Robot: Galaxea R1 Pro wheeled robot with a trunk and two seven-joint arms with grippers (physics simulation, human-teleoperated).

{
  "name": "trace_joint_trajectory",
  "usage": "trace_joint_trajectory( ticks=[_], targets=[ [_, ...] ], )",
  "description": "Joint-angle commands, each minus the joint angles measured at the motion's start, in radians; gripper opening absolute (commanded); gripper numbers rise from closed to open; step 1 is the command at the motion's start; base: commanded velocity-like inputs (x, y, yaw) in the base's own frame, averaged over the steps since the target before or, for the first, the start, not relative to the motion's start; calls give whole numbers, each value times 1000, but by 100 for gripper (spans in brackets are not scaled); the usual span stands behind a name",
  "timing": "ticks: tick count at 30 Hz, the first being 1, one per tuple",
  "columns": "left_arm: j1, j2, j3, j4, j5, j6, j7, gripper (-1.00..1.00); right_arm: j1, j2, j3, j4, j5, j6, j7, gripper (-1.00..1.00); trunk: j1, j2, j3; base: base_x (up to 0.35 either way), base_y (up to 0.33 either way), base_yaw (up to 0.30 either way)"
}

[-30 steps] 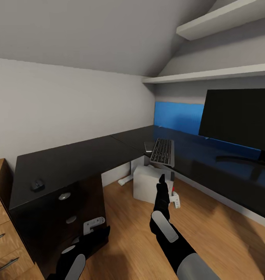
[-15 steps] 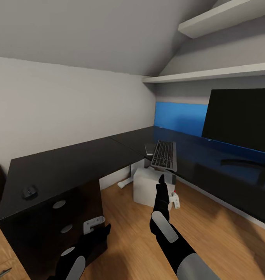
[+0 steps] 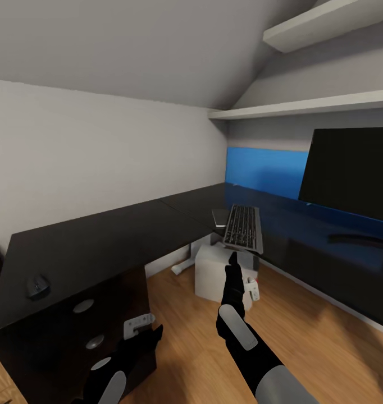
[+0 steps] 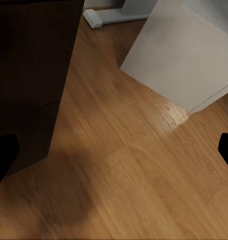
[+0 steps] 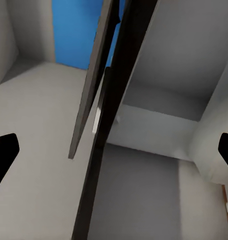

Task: In the bedroom, organize the workspace by keeping the computer under the desk, ensuring the monitor is on the desk, placing the keyboard on the desk next to the monitor, placing the mouse on the desk next to the keyboard, moving the folder from the swivel chair onto the desk next to the mouse, stacking the notebook on top of the folder with the pen on top of the notebook, and positioning the swivel chair next to the desk.

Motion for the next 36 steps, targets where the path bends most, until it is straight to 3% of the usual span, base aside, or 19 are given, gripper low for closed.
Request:
trace_joint_trajectory(
  ticks=[1,23,30,36],
  targets=[
    [-1,0,-2,-1,10,2,9,100,-1,0,2,0,-6,-4,1,100,0,0,-1,55,17,0],
    [-1,0,-39,4,9,2,9,100,-1,0,1,-7,-4,-2,4,100,0,0,-1,141,8,0],
    [22,6,-132,-5,5,-1,11,100,-1,0,2,-8,-4,-2,4,100,0,0,-1,2,0,0],
    [27,14,-152,-14,8,0,11,100,-1,0,2,-8,-4,-2,4,100,0,0,-1,0,0,0]
  ],
)
